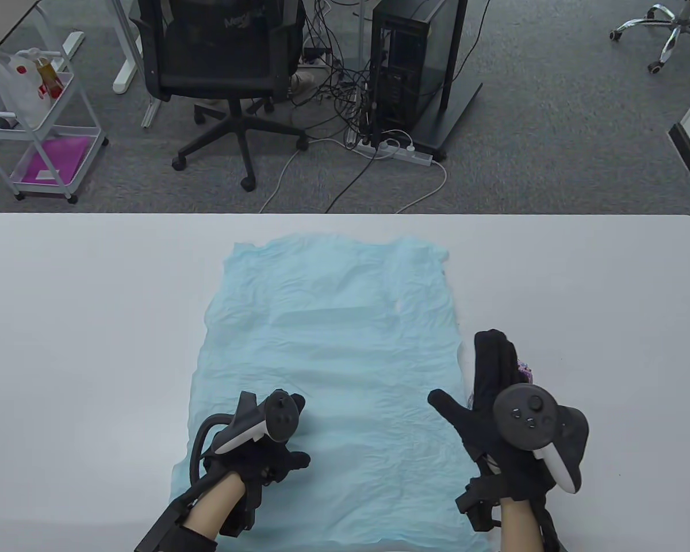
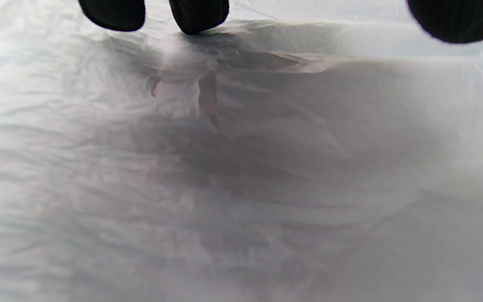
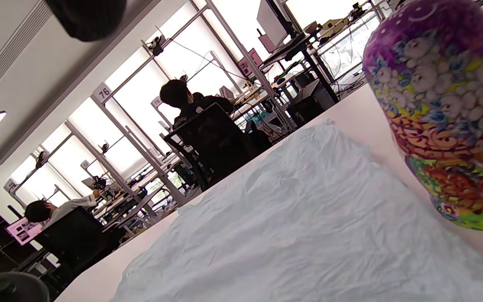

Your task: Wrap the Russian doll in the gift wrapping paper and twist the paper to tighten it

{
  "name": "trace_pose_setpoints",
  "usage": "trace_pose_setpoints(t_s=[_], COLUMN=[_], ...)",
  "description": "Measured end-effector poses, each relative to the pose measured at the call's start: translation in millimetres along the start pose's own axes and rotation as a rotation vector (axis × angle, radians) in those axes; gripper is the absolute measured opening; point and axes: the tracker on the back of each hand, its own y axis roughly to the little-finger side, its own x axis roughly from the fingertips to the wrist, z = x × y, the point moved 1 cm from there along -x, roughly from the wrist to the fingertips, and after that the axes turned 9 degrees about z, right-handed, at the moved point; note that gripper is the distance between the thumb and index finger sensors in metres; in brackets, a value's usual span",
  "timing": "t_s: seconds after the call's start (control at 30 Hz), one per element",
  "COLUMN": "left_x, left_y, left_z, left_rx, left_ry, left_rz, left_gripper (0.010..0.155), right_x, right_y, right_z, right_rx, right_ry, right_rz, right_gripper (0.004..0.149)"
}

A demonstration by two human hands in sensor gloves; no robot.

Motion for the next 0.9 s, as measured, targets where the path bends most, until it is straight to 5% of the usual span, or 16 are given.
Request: trace_pose_setpoints(t_s=[0.27, 0.53, 0.9], left_x=[-1, -1, -2], left_y=[0, 0, 2], left_z=[0, 0, 0], left_rx=[0.003, -0.001, 0.005], left_ry=[0.002, 0.004, 0.005], left_rz=[0.000, -0.002, -0.002], left_gripper=[0.095, 0.095, 0.095], right_x=[-2, -3, -4], right_y=[63, 120, 156], right_z=[11, -18, -54], right_rx=[-0.205, -0.363, -0.475], right_ry=[0.023, -0.027, -0.148], right_rz=[-0.133, -0.242, -0.316], right_gripper=[0.107, 0.117, 0.120])
